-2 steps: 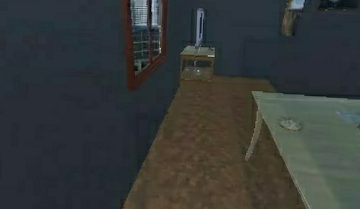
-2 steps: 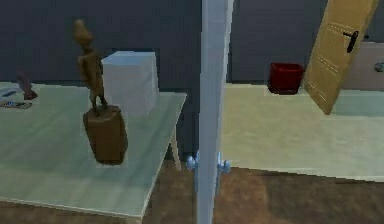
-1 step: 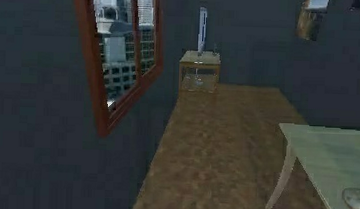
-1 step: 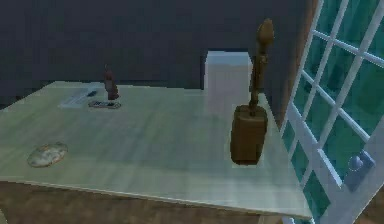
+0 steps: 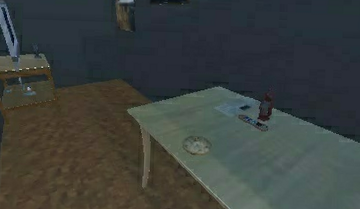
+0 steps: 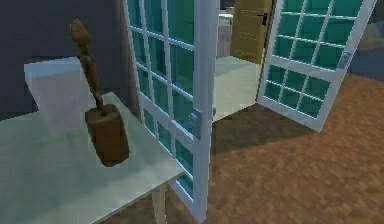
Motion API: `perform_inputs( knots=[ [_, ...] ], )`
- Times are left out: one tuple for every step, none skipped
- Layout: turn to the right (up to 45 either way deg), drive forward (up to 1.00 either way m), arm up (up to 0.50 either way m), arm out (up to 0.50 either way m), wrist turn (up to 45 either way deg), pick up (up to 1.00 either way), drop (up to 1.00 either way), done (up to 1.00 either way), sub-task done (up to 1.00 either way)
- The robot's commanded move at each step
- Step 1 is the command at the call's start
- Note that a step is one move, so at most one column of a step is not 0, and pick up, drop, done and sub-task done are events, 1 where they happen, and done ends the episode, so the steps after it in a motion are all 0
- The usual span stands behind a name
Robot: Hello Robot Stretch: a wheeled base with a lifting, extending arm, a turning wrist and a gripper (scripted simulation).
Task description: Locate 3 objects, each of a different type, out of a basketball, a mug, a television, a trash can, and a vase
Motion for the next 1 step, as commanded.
perform_inputs(
  knots=[
    [0.0,0.0,0.0,0.0,0.0,0.0,0.0,0.0,1.0]
  ],
)
